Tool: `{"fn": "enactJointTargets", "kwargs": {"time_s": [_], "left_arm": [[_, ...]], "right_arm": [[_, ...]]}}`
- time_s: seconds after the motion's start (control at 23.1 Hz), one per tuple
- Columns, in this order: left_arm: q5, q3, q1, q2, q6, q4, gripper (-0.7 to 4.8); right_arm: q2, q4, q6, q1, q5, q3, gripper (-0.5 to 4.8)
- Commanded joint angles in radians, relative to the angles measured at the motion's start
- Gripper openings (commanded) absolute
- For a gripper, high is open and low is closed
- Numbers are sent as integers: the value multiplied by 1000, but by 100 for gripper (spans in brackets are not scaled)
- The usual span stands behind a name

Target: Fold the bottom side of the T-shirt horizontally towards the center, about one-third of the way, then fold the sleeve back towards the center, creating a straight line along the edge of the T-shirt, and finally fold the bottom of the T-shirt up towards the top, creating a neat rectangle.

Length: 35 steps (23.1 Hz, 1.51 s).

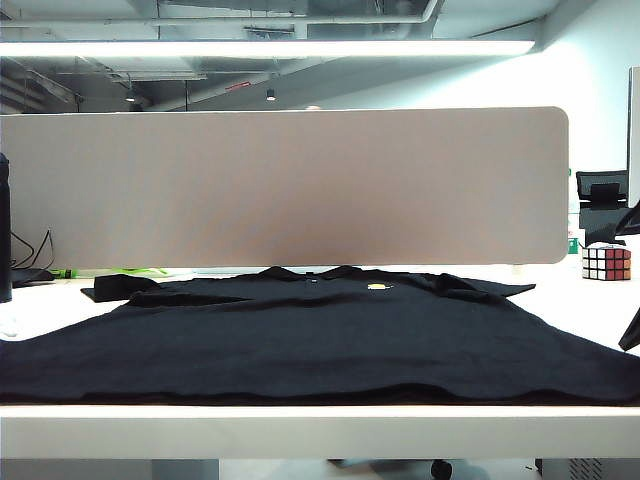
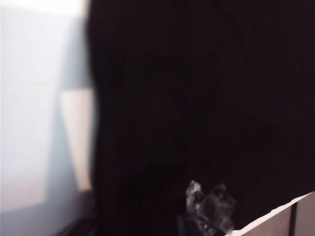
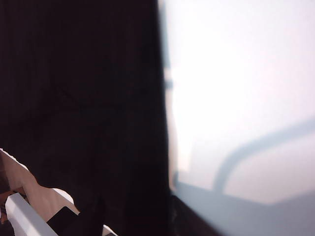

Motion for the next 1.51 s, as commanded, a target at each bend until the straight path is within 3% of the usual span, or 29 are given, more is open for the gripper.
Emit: {"fn": "enactJointTargets", "kwargs": {"time_s": [0.04, 0.43, 0.52, 0.61, 0.69, 0.74, 0.82, 0.87, 1.0, 1.21, 1.51], "left_arm": [[-124, -13, -43, 27, 9, -42, 184], [-124, -13, -54, 70, 12, -40, 184], [-124, -13, -54, 70, 12, -39, 183], [-124, -13, -54, 70, 13, -38, 183], [-124, -13, -54, 70, 13, -35, 176], [-122, -13, -54, 70, 13, -34, 156], [-73, -13, -54, 70, 21, -28, 23], [-33, -13, -53, 70, 34, -25, -6], [110, -11, -53, 70, 26, 22, -5], [110, 41, -53, 69, 27, 8, -6], [146, 234, -53, 18, -11, -29, -6]], "right_arm": [[14, -47, -6, 2, 85, -17, 189], [14, -6, 26, 111, 79, -17, 187], [14, 6, 34, 127, 99, -17, 146], [14, 6, 32, 127, 98, -17, 42], [14, 6, 26, 127, 97, -17, -9], [14, 8, 24, 127, 97, -17, -9], [14, 13, 24, 127, 70, -16, -9], [13, 18, 24, 127, 58, -16, -9], [13, 31, 24, 127, 14, -3, -9], [11, 27, 25, 127, -1, 31, -9], [7, -8, 25, 127, -44, 143, -9]]}}
